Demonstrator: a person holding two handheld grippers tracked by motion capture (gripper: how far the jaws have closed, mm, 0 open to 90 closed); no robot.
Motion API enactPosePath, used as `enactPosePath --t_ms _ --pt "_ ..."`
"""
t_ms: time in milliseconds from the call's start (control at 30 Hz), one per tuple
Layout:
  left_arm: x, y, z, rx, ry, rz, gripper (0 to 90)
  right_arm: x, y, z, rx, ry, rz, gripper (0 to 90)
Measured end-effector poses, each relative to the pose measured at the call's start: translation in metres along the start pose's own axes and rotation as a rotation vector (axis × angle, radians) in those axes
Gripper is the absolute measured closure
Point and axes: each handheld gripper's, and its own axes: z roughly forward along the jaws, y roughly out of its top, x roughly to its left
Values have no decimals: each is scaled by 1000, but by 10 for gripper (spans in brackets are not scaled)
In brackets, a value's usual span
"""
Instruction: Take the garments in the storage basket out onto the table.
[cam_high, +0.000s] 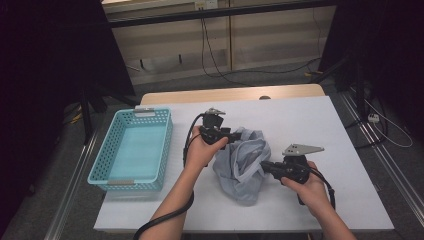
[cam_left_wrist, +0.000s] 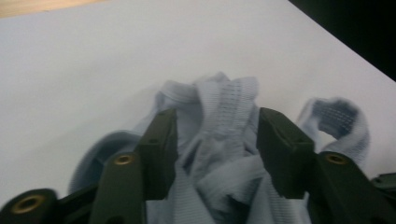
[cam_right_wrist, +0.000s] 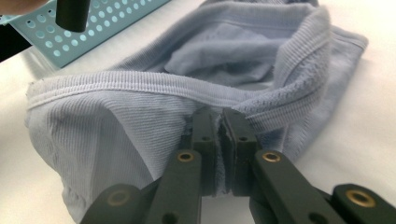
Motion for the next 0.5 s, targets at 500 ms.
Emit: enactPosePath --t_ms 500 --pt "-23 -14 16 61 -48 79 417 16 6 16 -12 4 -40 834"
